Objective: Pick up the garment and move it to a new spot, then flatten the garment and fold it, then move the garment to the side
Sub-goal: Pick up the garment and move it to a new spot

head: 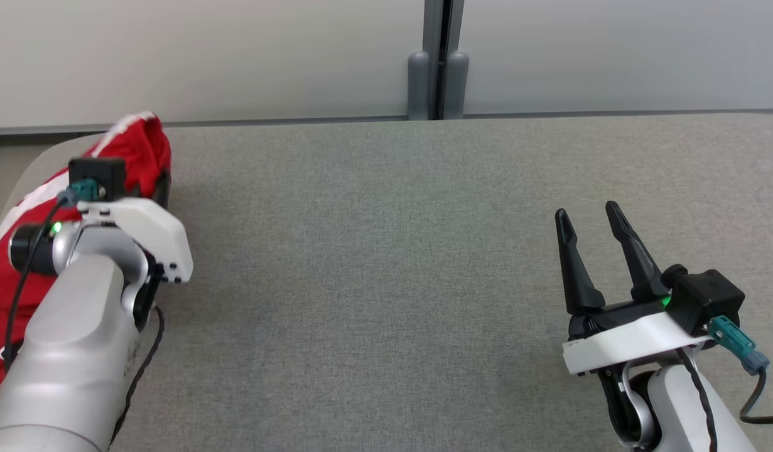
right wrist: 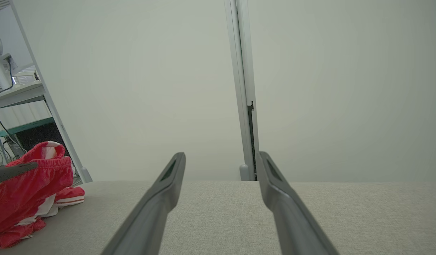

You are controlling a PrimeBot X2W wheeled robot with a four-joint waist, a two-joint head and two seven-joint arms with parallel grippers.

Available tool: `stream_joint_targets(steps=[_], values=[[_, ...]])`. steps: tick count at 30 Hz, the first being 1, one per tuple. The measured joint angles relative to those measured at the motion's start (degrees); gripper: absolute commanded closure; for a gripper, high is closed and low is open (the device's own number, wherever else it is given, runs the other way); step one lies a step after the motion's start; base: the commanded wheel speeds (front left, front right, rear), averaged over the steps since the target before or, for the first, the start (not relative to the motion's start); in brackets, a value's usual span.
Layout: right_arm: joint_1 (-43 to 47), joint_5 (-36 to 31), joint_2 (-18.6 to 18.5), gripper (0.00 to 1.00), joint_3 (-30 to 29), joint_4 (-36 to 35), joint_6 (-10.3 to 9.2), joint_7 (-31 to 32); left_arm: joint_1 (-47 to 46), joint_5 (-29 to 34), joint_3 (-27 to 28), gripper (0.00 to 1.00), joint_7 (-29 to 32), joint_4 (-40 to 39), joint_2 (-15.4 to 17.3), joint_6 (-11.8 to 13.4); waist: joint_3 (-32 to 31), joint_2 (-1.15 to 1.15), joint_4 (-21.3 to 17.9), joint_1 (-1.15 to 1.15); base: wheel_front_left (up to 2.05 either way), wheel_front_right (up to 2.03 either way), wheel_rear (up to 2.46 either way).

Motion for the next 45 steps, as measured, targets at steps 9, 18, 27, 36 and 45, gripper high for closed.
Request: stream_joint_targets(steps=[9,18,27,36,45], values=[[1.48,0.62,0.53,0.00,-1.37,-0.53,0.00,-0.01,-1.02,1.48,-3.27,1.00,3.70,-16.74,-2.27,1.14,-1.99,0.00,-2.58,0.00,0.00,0.00,0.00],[0.57,1.03,0.67,0.00,-2.36,-1.40,0.00,0.00,6.08,0.10,-8.91,1.00,13.24,-37.44,-7.65,2.90,-0.11,0.00,-7.90,0.00,0.00,0.00,0.00],[-1.63,2.75,0.68,0.00,-1.59,-1.63,0.00,0.00,7.25,-1.97,-17.26,1.00,15.52,-39.27,-9.83,3.13,4.10,0.00,-14.21,0.00,0.00,0.00,0.00],[-3.71,4.87,0.69,0.00,-0.94,-2.12,0.00,0.00,3.44,-9.01,-28.55,0.00,11.74,-35.42,-9.98,4.23,9.10,0.00,-19.96,0.00,0.00,0.00,0.00],[-2.92,3.24,0.74,0.00,-2.54,-0.60,0.00,0.00,2.49,-12.65,-31.31,0.00,5.31,-31.25,-9.94,4.24,7.86,0.00,-18.51,0.00,0.00,0.00,0.00]])
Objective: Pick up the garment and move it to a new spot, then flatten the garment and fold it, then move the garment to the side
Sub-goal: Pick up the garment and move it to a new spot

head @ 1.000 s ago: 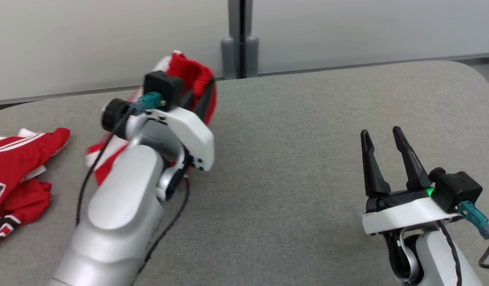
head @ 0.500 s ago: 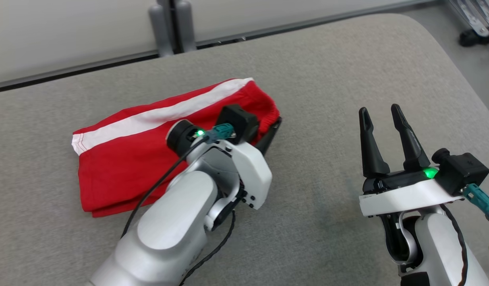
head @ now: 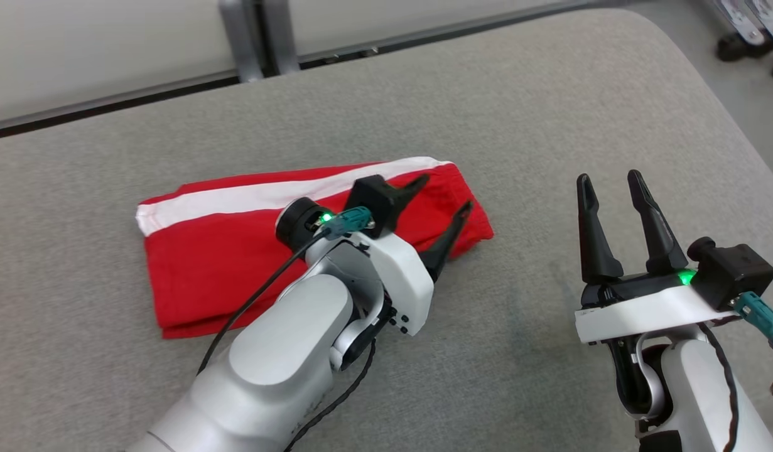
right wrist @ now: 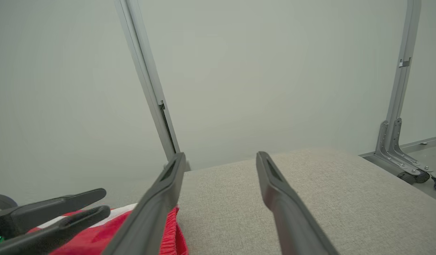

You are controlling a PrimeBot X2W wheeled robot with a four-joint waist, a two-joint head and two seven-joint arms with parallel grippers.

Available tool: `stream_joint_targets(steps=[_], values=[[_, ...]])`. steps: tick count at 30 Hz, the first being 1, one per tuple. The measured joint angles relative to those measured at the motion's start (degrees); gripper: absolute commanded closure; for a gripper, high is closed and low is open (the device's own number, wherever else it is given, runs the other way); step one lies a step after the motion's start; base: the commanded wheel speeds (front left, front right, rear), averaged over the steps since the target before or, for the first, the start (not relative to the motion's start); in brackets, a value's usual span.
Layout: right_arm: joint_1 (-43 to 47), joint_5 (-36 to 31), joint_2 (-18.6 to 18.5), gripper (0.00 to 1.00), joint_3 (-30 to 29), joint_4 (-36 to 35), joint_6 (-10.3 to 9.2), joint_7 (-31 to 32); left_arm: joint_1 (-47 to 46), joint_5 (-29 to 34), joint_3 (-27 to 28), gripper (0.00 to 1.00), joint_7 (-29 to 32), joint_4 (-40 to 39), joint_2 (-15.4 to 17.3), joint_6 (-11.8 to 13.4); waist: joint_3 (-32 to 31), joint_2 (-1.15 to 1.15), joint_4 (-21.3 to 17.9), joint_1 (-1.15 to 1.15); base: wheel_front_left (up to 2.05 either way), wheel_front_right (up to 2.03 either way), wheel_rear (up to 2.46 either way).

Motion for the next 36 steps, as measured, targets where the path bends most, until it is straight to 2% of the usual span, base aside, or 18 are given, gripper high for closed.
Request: stream_joint_targets(steps=[3,6,14,15,16,20,23,25,29,36], values=[[0.31,-1.34,0.00,0.00,-0.41,0.62,0.00,0.00,1.14,-0.63,1.56,0.00,-3.36,-0.14,0.64,0.70,-1.67,0.00,1.99,0.00,0.00,0.00,0.00],[1.42,-2.29,-0.02,0.00,-0.81,1.42,0.00,0.00,2.61,-0.96,3.76,0.00,-6.38,-1.09,3.04,2.21,-3.60,0.00,4.15,0.00,0.00,0.00,0.00],[3.33,-2.45,-1.24,0.00,-2.11,1.91,0.00,0.00,10.41,-2.94,10.85,0.00,-11.47,-8.89,12.59,7.60,-8.15,0.00,9.59,0.00,0.00,0.00,0.00],[3.92,-2.22,-1.27,0.00,-2.36,1.90,0.00,0.00,13.61,-3.26,13.08,0.00,-12.50,-12.13,15.68,9.04,-9.02,0.00,10.36,0.00,0.00,0.00,0.00],[4.35,-1.91,-1.27,0.00,-2.63,1.92,0.00,0.00,15.38,-3.26,14.06,0.00,-12.78,-13.74,17.12,9.95,-9.34,0.00,10.69,0.00,0.00,0.00,0.00],[6.12,-1.35,-1.44,0.00,-3.33,1.79,0.00,0.00,23.03,-3.47,17.40,0.00,-13.66,-20.65,20.42,13.11,-10.12,0.00,11.52,0.00,0.00,0.00,0.00],[7.21,-1.35,-1.69,0.00,-4.35,1.62,0.00,0.00,28.28,-3.47,19.91,0.00,-13.84,-25.26,21.48,15.69,-10.34,0.00,11.57,0.00,0.00,0.00,0.00],[7.88,-1.35,-1.82,0.00,-5.00,1.45,0.00,0.00,31.59,-3.37,21.46,0.00,-13.91,-27.73,21.35,16.55,-10.50,0.00,11.60,0.00,0.00,0.00,0.00],[8.74,-1.37,-2.20,0.00,-5.00,1.53,0.00,0.00,37.00,-1.53,25.54,0.00,-14.00,-32.54,19.52,16.97,-10.88,0.00,11.56,0.00,0.00,0.00,0.00],[9.17,-1.37,-2.55,0.00,-5.26,1.99,0.00,0.00,41.12,0.40,27.96,0.00,-14.00,-33.22,17.80,15.55,-11.68,0.00,11.61,0.00,0.00,0.00,0.00]])
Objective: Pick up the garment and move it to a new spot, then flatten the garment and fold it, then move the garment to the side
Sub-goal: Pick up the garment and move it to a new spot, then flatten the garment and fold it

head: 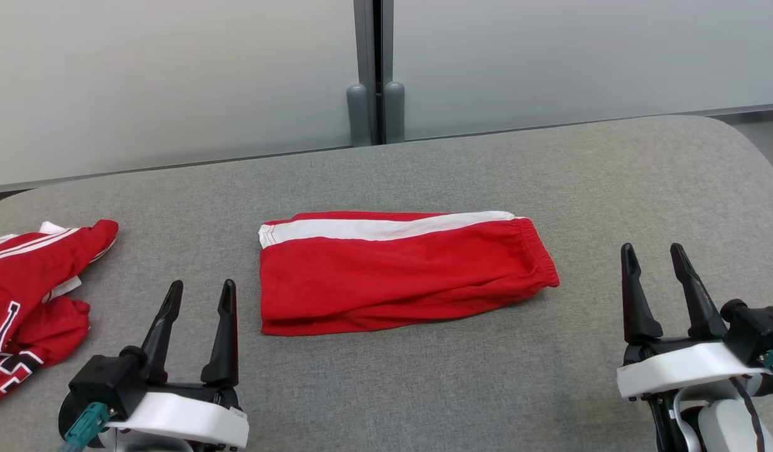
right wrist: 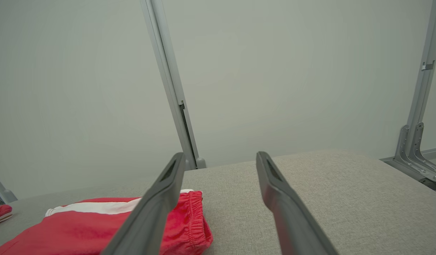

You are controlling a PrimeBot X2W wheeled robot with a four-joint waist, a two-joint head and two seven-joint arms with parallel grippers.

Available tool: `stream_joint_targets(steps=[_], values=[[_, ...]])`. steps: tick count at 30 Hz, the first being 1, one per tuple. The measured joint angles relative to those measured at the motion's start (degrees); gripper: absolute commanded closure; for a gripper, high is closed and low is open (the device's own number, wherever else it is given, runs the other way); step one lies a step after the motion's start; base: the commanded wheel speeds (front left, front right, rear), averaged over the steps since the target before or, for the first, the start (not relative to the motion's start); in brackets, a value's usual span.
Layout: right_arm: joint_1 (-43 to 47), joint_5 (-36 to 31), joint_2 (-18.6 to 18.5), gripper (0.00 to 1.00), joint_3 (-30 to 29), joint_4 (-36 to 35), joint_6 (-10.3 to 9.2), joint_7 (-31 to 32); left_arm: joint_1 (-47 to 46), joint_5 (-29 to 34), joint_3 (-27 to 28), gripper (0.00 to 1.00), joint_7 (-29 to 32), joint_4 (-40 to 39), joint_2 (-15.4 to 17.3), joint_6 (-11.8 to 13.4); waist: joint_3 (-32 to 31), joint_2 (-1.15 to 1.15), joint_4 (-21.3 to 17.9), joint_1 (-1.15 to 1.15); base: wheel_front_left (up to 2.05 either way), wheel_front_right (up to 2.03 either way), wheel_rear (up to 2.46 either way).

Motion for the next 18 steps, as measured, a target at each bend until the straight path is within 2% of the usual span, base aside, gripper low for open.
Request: stream_joint_targets(steps=[18], values=[[-0.10,-0.01,0.02,0.00,0.02,0.66,0.00,0.00,0.52,0.42,0.58,0.00,-0.12,1.15,-0.85,-0.58,-0.09,0.00,-0.22,0.00,0.00,0.00,0.00]])
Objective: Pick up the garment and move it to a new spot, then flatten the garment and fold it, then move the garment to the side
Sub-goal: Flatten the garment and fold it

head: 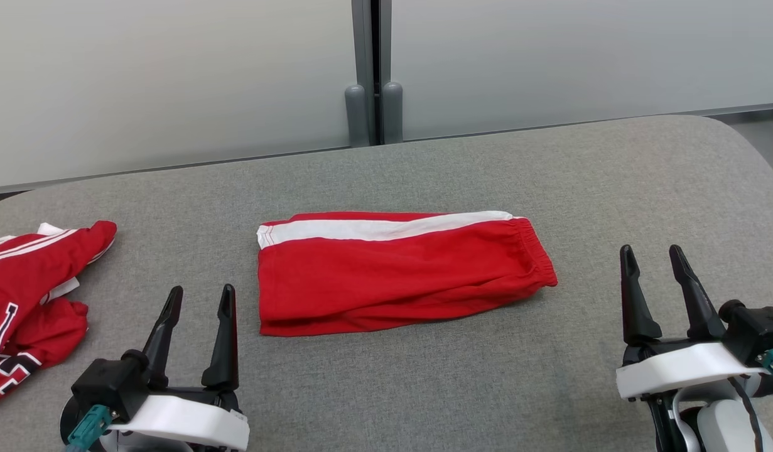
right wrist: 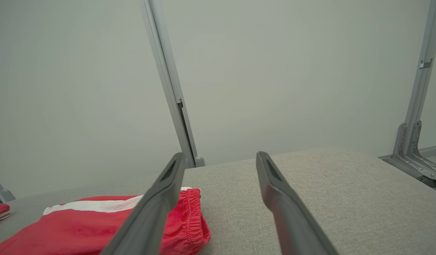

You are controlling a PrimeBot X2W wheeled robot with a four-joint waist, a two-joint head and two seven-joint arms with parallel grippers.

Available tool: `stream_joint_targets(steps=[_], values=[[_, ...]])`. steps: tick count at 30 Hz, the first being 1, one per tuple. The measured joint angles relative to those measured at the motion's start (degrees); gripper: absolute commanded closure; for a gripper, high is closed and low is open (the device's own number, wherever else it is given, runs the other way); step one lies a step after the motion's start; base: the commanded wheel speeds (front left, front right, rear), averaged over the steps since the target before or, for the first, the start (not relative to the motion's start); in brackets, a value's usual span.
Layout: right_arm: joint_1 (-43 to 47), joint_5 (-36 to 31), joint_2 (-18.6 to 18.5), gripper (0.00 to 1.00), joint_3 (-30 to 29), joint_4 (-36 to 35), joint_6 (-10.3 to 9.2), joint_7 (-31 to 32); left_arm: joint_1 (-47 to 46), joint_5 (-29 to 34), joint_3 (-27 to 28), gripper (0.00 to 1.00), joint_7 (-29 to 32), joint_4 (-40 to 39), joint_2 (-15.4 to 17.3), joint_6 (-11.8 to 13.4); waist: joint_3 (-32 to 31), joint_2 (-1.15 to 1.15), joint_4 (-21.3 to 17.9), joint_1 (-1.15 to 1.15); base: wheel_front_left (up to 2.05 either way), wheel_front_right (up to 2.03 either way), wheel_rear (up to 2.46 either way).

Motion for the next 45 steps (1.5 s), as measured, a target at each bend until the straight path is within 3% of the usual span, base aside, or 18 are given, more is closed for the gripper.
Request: stream_joint_targets(steps=[35,45], values=[[-1.83,0.74,-0.62,0.00,2.26,1.89,0.00,0.00,-1.41,-0.04,-1.45,0.00,3.23,0.04,1.15,0.86,1.40,0.00,-0.26,0.00,0.00,0.00,0.00],[-8.70,3.35,-2.58,0.00,5.05,5.14,0.00,2.78,-8.81,-1.40,-3.04,0.00,14.10,2.75,2.83,0.42,4.83,0.00,0.19,0.00,0.00,0.00,0.00]])
